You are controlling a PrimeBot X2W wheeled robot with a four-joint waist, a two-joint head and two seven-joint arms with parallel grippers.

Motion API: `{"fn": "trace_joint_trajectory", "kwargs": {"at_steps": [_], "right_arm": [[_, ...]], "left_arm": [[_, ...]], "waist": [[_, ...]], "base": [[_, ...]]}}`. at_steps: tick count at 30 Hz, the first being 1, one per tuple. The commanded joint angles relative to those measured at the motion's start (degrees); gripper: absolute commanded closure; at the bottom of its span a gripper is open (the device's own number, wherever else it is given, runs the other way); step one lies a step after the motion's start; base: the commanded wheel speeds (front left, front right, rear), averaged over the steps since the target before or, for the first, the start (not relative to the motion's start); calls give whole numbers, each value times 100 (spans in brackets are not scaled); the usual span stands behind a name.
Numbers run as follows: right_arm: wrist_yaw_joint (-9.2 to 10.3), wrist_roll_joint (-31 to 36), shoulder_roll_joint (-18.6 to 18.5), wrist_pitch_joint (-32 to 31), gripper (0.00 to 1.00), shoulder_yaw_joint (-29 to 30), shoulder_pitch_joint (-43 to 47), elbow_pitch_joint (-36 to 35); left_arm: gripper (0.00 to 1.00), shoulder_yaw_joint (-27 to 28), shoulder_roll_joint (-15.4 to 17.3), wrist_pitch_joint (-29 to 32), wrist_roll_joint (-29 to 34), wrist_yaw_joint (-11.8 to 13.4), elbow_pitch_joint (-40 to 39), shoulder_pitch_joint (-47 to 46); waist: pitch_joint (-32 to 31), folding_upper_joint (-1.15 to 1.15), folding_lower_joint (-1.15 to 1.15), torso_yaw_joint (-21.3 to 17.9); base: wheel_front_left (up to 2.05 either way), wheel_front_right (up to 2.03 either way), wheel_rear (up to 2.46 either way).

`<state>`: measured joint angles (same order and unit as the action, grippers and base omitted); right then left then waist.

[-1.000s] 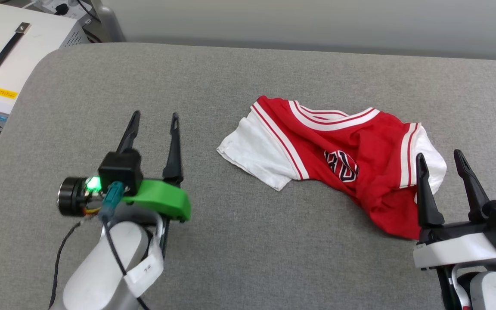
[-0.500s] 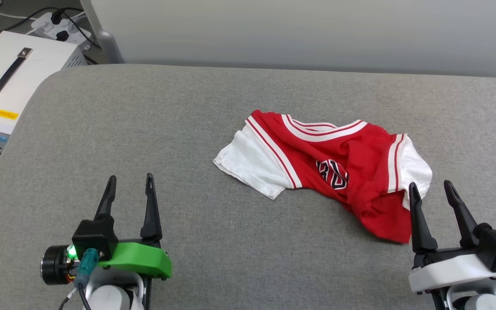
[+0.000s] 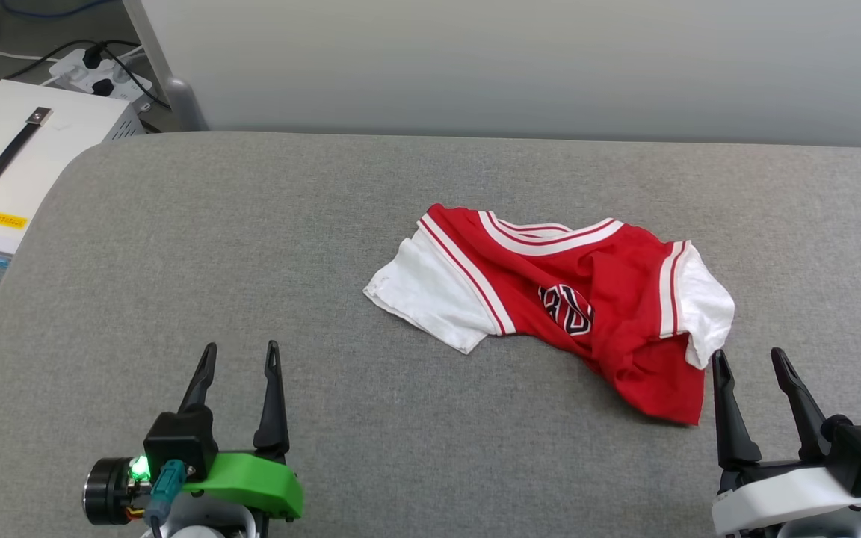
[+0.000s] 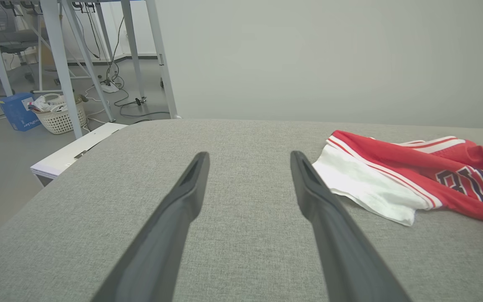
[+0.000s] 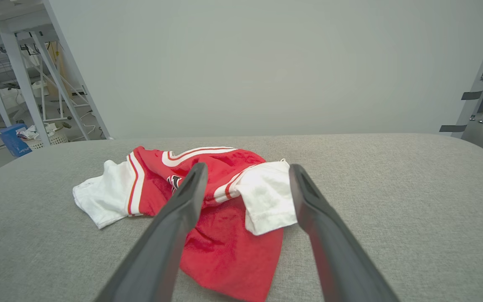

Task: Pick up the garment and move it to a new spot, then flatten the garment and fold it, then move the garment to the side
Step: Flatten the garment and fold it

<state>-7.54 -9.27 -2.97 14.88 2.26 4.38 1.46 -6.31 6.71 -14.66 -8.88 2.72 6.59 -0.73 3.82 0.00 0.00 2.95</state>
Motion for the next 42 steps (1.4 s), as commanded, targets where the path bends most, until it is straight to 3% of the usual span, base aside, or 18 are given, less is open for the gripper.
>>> {"fn": "trace_joint_trajectory", "kwargs": {"at_steps": [1,6,10,15,19,26,34,42], "right_arm": [[5,-38,8,12,0,-9,62,12],[5,-48,9,12,0,-39,11,6],[5,-37,9,12,0,-38,-98,-44],[5,-3,9,12,0,-98,-309,-112],[5,15,9,12,0,-142,-462,-194],[5,53,9,12,0,-145,-736,-302],[5,32,9,12,0,-171,-1019,-313],[5,-8,9,12,0,-245,-1263,-296]], "left_arm": [[0,67,-54,-33,85,-48,17,101],[0,250,-124,-34,171,-154,62,40],[0,371,-31,-34,244,-389,88,-403],[0,322,258,-34,226,-797,273,-1512],[0,25,581,183,66,-970,688,-2526],[0,-1369,1308,1879,-833,-1018,1255,-4159],[0,-3140,1845,4597,-2697,-1020,1712,-5387],[0,-4376,2168,5900,-3595,-1020,2200,-5856]], "waist": [[2,0,0,-3],[19,0,0,-27],[108,0,0,-56],[325,0,0,-146],[544,0,0,-278],[996,0,0,-508],[1434,0,0,-755],[1811,0,0,-971]], "base": [[0,0,0],[0,0,0],[0,0,0],[0,0,0],[0,0,0],[0,0,0],[0,0,0],[0,0,0]]}}
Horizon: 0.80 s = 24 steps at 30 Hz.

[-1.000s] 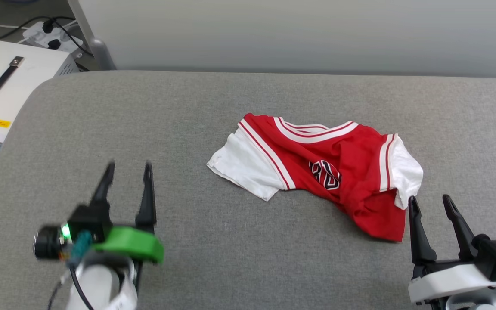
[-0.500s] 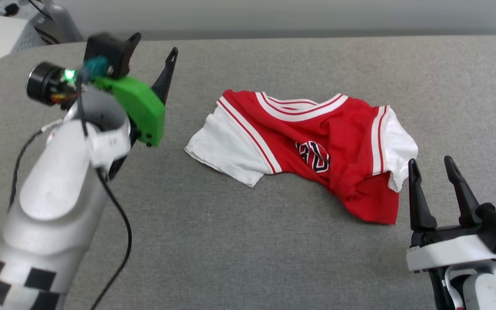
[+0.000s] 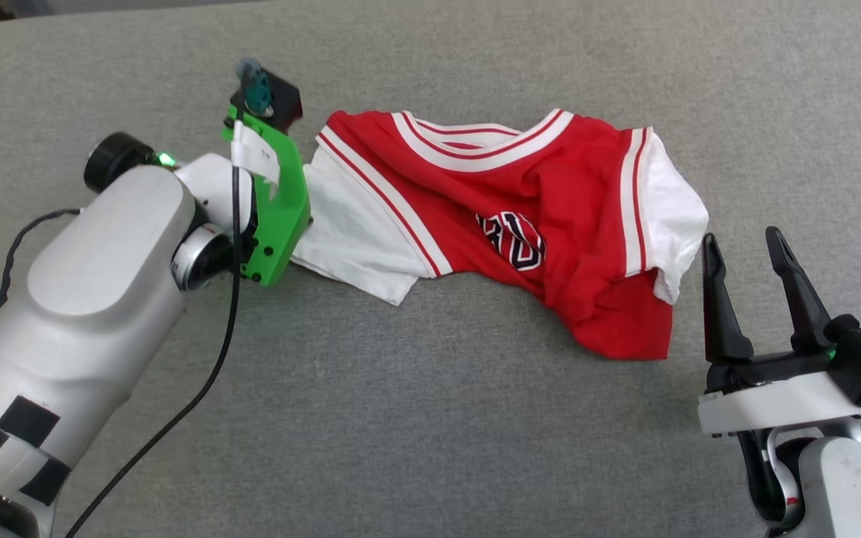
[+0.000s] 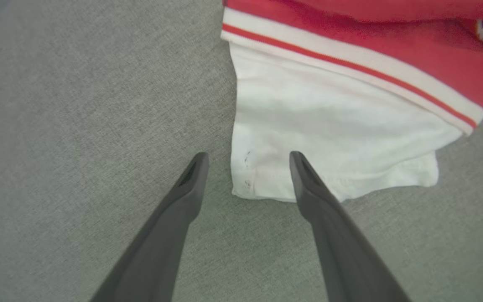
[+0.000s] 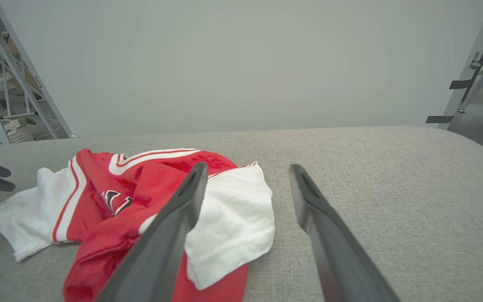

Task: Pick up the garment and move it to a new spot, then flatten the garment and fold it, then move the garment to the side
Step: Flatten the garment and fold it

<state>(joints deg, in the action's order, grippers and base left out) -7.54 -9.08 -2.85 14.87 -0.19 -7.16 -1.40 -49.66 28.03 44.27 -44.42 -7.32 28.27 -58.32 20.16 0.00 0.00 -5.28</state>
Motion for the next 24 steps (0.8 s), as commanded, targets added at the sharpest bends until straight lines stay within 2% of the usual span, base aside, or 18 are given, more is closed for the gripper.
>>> {"fn": "trace_joint_trajectory", "kwargs": {"at_steps": [1,8,9,13,16,20,24], "right_arm": [[5,-35,-3,13,0,-7,-134,-8],[5,-58,-3,13,0,-8,-240,11],[5,-45,-3,13,0,23,-211,29],[5,11,-3,13,0,57,-147,55],[5,66,-3,13,0,90,-80,66],[5,104,-3,13,0,141,-13,66],[5,131,-3,13,0,168,17,56]], "left_arm": [[0,-137,51,28,-89,-16,95,-111],[0,-1016,110,56,-263,-16,577,-12],[100,-1244,135,-64,-415,-16,646,0],[100,-1243,260,-486,-695,-16,638,-94],[100,-1146,514,-730,-920,-16,659,-153],[100,-1093,932,-821,-1099,-16,841,-125],[100,-1075,1148,-897,-1155,-6,1119,21]], "waist": [[217,0,0,-172],[354,0,0,-230],[299,0,0,-185],[123,0,0,-67],[-23,0,0,12],[-117,0,0,74],[-122,0,0,93]], "base": [[0,0,0],[0,0,0],[0,0,0],[0,0,0],[0,0,0],[0,0,0],[0,0,0]]}}
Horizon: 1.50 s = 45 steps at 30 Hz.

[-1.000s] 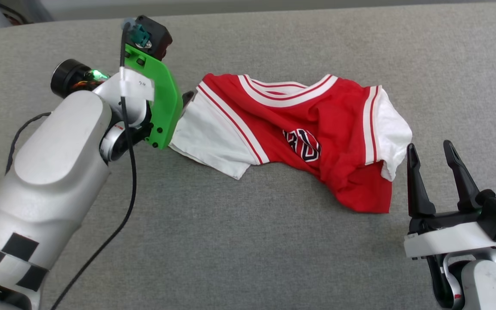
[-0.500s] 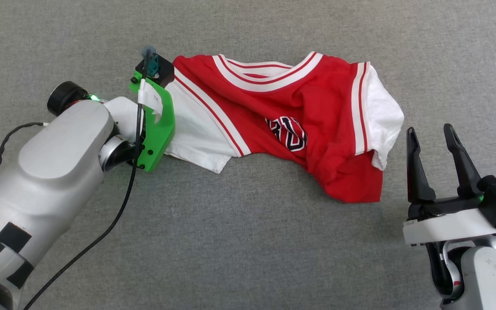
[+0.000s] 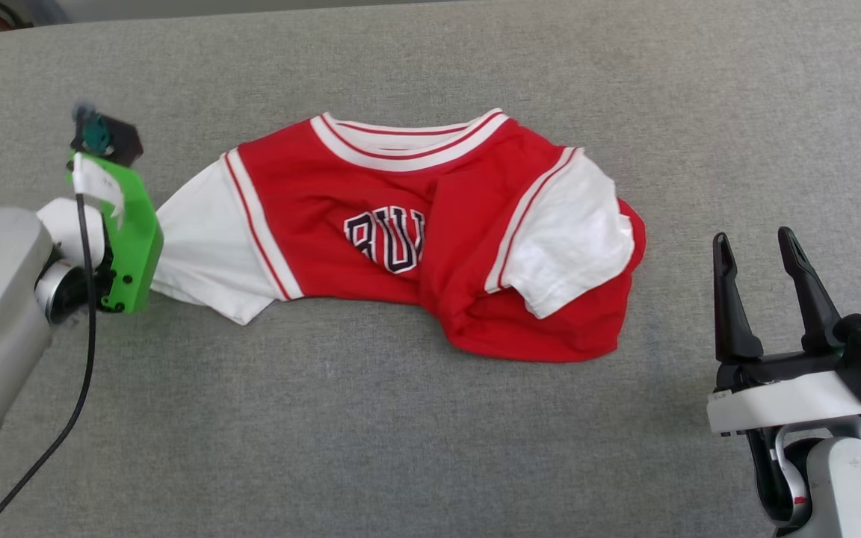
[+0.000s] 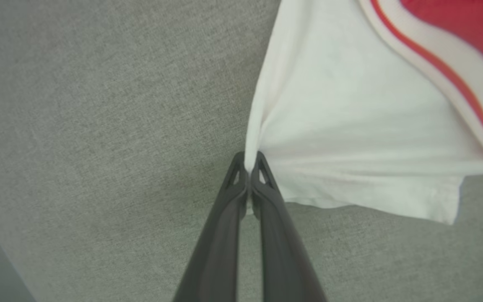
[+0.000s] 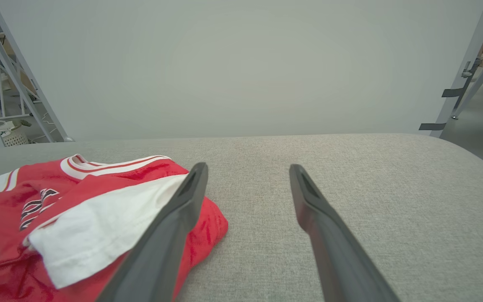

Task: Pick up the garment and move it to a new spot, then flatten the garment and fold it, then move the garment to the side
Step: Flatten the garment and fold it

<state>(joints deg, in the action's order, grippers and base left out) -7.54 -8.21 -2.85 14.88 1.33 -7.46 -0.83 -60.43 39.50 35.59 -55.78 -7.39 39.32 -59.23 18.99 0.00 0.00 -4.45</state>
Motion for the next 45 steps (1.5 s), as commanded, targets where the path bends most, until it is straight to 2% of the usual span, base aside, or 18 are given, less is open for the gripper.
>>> {"fn": "trace_joint_trajectory", "kwargs": {"at_steps": [1,3,4,5,8,10,15,19,22,26,29,32,34,35,38,41,45], "right_arm": [[5,51,-3,12,0,16,48,1],[5,66,-3,12,0,17,53,8],[5,69,-3,12,0,17,58,11],[5,76,-3,12,0,25,70,17],[5,101,-20,12,0,43,91,38],[5,107,-52,12,0,98,98,14],[5,103,-273,12,0,330,32,-86],[5,78,-591,12,0,433,-237,-188],[5,26,-876,12,0,430,-517,-160],[5,-76,-1449,12,0,132,-969,84],[5,-284,-1939,12,0,-393,-1364,502],[5,-648,-2445,-139,0,-1022,-1835,974],[5,-965,-2794,-540,0,-1573,-2227,1189],[5,-1352,-3113,-1070,0,-2128,-2636,1308],[5,-1966,-3579,-2097,0,-3024,-3260,1422],[5,-2577,-3918,-3130,0,-3721,-3803,1459],[5,-3391,-4139,-4539,0,-4446,-4454,1540]], "left_arm": [[100,10,2,-55,-45,15,72,162],[100,42,-52,-217,-83,66,178,275],[53,57,-91,-330,-78,99,211,313],[0,64,-154,-482,-59,131,243,362],[0,107,-288,-1096,69,225,290,460],[0,232,-364,-1799,175,365,282,504],[0,604,-472,-3784,458,906,66,770],[0,814,-457,-4747,549,1282,-266,1140],[0,1079,-452,-5006,611,1646,-698,1465],[0,1625,-464,-5054,1104,2213,-1707,2040],[0,2191,-573,-5056,1616,2620,-2512,2649],[0,2712,-754,-5057,2090,2883,-3101,3198],[0,3019,-904,-5058,2443,2980,-3472,3572],[0,3314,-1096,-5058,2753,3067,-3790,3935],[0,3607,-1402,-5058,3146,3018,-4108,4392],[0,3822,-1713,-5058,3381,2868,-4217,4654],[0,4046,-2188,-5058,3663,2574,-4209,4789]], "waist": [[0,0,0,11],[9,0,0,11],[7,0,0,13],[-13,0,0,24],[-116,0,0,55],[-228,0,0,95],[-538,0,0,283],[-673,0,0,444],[-724,0,0,558],[-724,0,0,726],[-697,0,0,837],[-640,0,0,936],[-572,0,0,993],[-482,0,0,1060],[-320,0,0,1187],[-136,0,0,1325],[122,0,0,1518]], "base": [[0,0,0],[0,0,0],[0,0,0],[0,0,0],[0,0,0],[0,0,0],[0,0,0],[0,0,0],[0,0,0],[0,0,0],[0,0,0],[0,0,0],[0,0,0],[0,0,0],[0,0,0],[0,0,0],[0,0,0]]}}
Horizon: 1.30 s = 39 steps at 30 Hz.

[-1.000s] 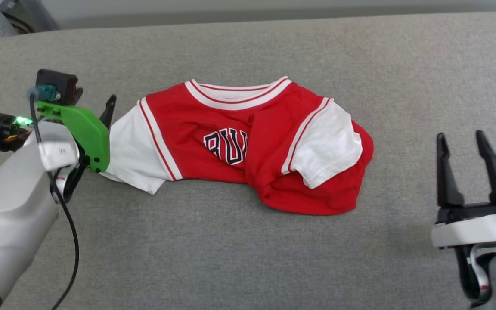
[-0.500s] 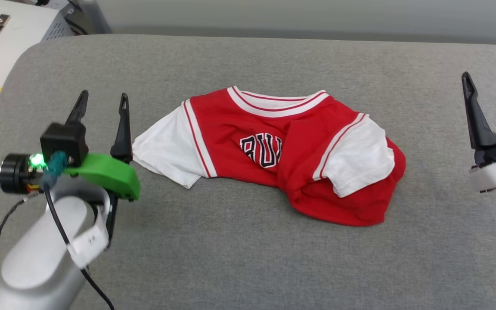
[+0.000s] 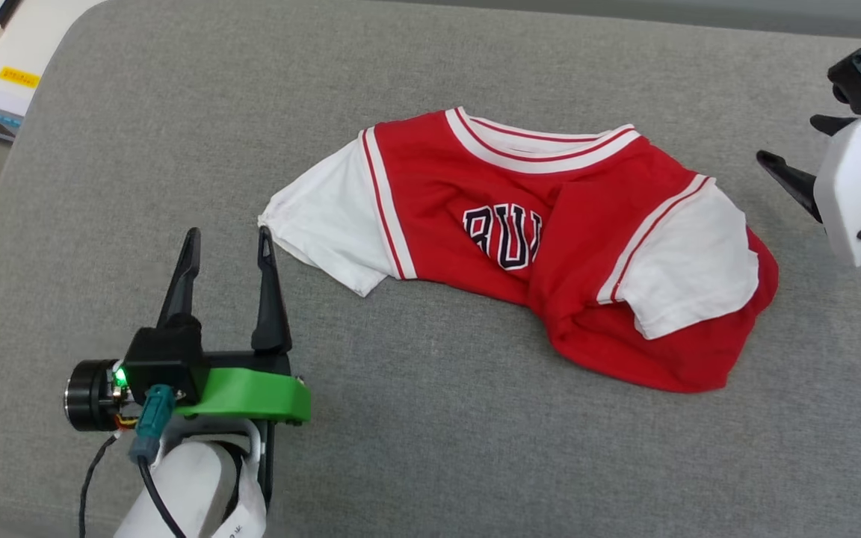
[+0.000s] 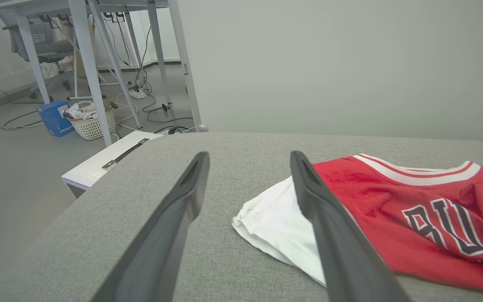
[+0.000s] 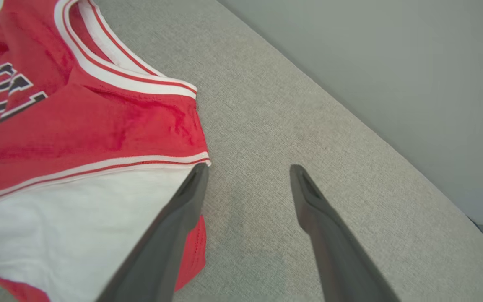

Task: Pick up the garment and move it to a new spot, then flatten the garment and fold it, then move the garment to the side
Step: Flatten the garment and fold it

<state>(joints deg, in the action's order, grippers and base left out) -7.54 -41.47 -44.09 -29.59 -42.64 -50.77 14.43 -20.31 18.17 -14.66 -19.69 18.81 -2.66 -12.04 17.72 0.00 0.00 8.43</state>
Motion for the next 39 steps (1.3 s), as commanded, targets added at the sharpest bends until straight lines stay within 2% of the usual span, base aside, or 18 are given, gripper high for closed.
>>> {"fn": "trace_joint_trajectory", "kwargs": {"at_steps": [1,4,7,12,17,18,19,25,29,35,36,39], "right_arm": [[5,-191,-38,-322,0,-181,-249,32],[5,-551,-18,-906,0,-556,-618,199],[5,-604,46,-1143,0,-914,-870,427],[5,-721,204,-1120,0,-1398,-904,1075],[5,-895,253,-923,0,-1881,-697,1418],[5,-958,261,-822,19,-1952,-679,1435],[5,-1016,266,-720,98,-1990,-678,1446],[5,-1242,180,376,100,-2008,-880,1337],[5,-1294,-84,1173,100,-1977,-931,1033],[5,-1577,-767,1864,100,-1734,-563,187],[5,-1722,-1148,2004,100,-1534,-171,-260],[5,-1836,-1524,2148,100,-1189,261,-618]], "left_arm": [[0,88,-156,-33,109,-112,-16,65],[0,269,-477,-33,317,-352,-39,16],[0,423,-746,-33,494,-541,-16,-23],[0,674,-1136,-33,776,-883,133,-205],[0,932,-1317,-33,955,-1121,235,-253],[0,994,-1343,-33,988,-1162,265,-250],[0,1041,-1361,-33,1016,-1193,280,-240],[0,1292,-1433,-33,1189,-1373,350,-110],[0,1426,-1455,-34,1281,-1466,404,64],[0,1580,-1471,-34,1397,-1574,432,373],[0,1652,-1475,-34,1440,-1624,433,504],[0,1724,-1478,-34,1481,-1659,440,601]], "waist": [[308,0,0,270],[511,0,0,401],[679,0,0,509],[861,0,0,685],[882,0,0,725],[872,0,0,705],[857,0,0,683],[560,0,0,449],[220,0,0,246],[-190,0,0,-98],[-317,0,0,-284],[-406,0,0,-450]], "base": [[0,0,0],[0,0,0],[0,0,0],[0,0,0],[0,0,0],[0,0,0],[0,0,0],[0,0,0],[0,0,0],[0,0,0],[0,0,0],[0,0,0]]}}
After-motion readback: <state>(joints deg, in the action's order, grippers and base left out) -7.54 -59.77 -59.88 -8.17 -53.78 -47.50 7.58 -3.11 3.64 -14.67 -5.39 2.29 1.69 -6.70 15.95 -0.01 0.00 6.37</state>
